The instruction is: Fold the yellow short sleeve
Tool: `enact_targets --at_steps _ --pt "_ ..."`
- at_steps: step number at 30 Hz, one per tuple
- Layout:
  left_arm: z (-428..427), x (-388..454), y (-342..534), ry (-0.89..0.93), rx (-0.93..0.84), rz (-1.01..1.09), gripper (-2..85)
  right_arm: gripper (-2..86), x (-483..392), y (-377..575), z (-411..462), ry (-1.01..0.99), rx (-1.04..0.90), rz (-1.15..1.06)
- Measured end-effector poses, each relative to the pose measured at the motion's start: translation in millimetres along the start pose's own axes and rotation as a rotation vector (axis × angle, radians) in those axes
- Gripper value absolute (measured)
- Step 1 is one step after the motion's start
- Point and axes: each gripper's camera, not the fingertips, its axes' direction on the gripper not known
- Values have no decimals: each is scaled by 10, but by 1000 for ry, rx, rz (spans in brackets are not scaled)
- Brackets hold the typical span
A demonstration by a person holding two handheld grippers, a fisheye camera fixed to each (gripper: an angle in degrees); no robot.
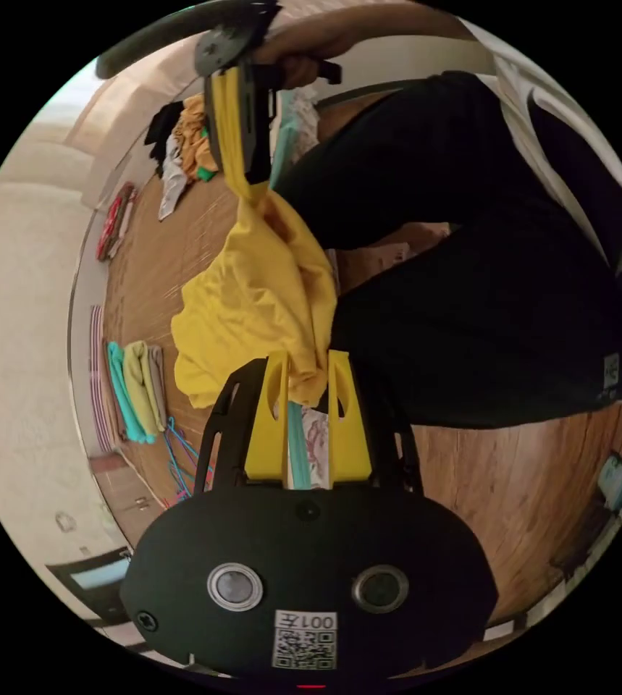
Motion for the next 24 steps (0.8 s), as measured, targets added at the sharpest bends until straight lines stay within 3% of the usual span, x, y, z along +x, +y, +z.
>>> enact_targets --at_steps 4,10,14,18,24 --pt "36 -330 157 161 -6 20 38 7 85 -123 -153 6 -11 -7" --pt "101 -599 441 219 -26 20 31 14 244 -211 -315 -23 -9 45" --pt "95 -754 722 265 37 -126 33 29 237 -239 -172 4 -84 56" --pt "66 -853 1020 285 87 -265 34 54 191 -276 -94 -95 -131 83" --pt "3 -953 1458 306 192 -435 33 67 241 -405 -29 -171 -151 246"
